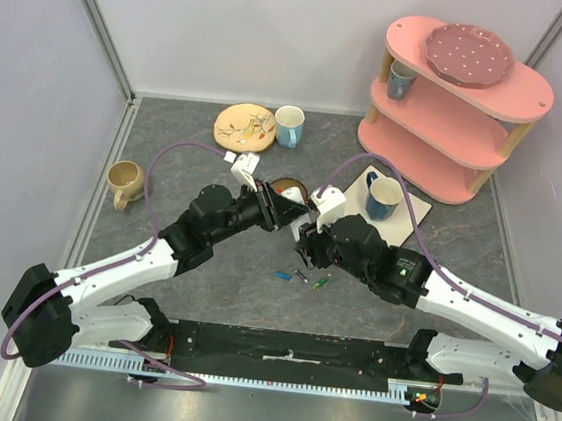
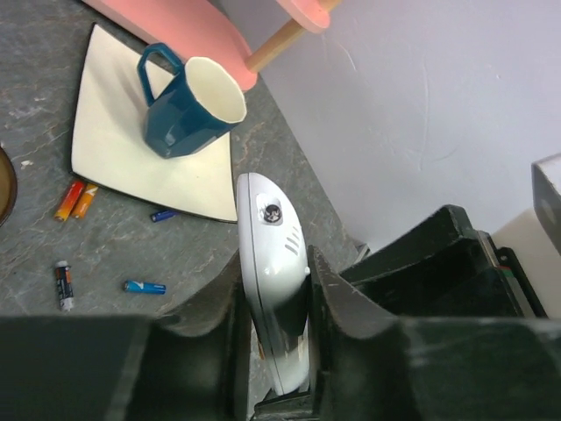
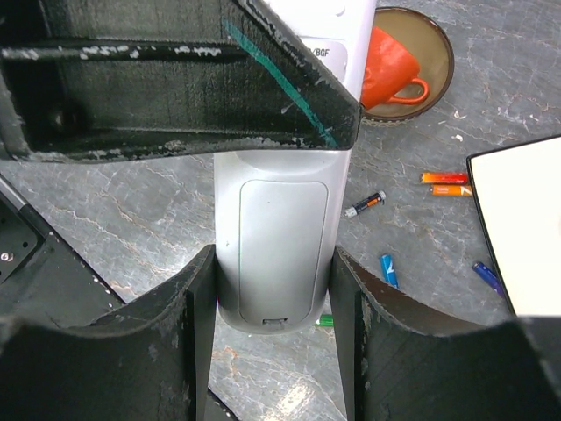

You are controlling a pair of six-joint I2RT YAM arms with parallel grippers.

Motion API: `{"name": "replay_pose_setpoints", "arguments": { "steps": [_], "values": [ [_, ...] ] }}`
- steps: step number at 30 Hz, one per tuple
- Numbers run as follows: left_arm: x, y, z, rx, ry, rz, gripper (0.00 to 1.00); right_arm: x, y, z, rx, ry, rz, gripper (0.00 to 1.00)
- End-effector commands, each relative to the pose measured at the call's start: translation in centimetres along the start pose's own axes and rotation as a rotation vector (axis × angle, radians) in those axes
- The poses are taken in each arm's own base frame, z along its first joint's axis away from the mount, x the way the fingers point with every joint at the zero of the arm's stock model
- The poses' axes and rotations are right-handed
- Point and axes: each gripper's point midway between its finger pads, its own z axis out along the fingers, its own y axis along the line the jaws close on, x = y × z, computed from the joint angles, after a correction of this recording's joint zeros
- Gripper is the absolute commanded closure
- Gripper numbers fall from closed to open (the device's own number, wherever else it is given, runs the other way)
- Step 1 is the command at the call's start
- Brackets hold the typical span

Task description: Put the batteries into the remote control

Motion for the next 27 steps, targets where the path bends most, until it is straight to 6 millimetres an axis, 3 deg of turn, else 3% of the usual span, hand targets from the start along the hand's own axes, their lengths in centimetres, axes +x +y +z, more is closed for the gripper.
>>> {"name": "replay_pose_setpoints", "arguments": {
  "steps": [1,2,4,8,11,19,20,24,27],
  "values": [
    [-0.3,-1.1,0.3,0.05,-0.011,0.015,0.92,-2.7,0.1,-0.9,0.004,-0.073,0.007,0.69],
    [-0.2,-1.1,0.2,0.05,-0.007,0.018,0.98,-2.7,0.0,-1.0,0.009,-0.074,0.008,0.63],
    [-0.1,-0.9,0.2,0.047,-0.008,0.016,0.98,-2.8,-0.1,-1.1,0.018,-0.079,0.021,0.57],
    [-0.3,-0.7,-0.1,0.042,-0.031,0.016,0.98,-3.1,-0.1,-1.5,0.02,-0.086,0.043,0.29],
    [-1.0,-0.4,-0.7,0.024,-0.072,0.024,0.98,-3.6,-0.2,-2.2,0.018,-0.096,0.068,0.16],
    [-3.8,-0.1,-3.3,0.011,-0.236,0.093,0.98,-5.9,-0.9,-6.0,0.007,-0.198,0.148,0.04],
    [-4.7,-1.1,-4.0,0.048,-0.274,0.101,0.98,-5.6,-1.4,-6.1,0.029,-0.208,0.173,0.02],
    [-4.9,-0.8,-6.0,0.124,-0.349,0.078,0.98,-5.3,-1.8,-7.0,0.017,-0.276,0.275,0.02],
    [-4.5,-1.1,-7.5,0.22,-0.384,0.062,0.98,-5.1,-0.5,-7.2,-0.083,-0.332,0.333,0.03]
  ]
}}
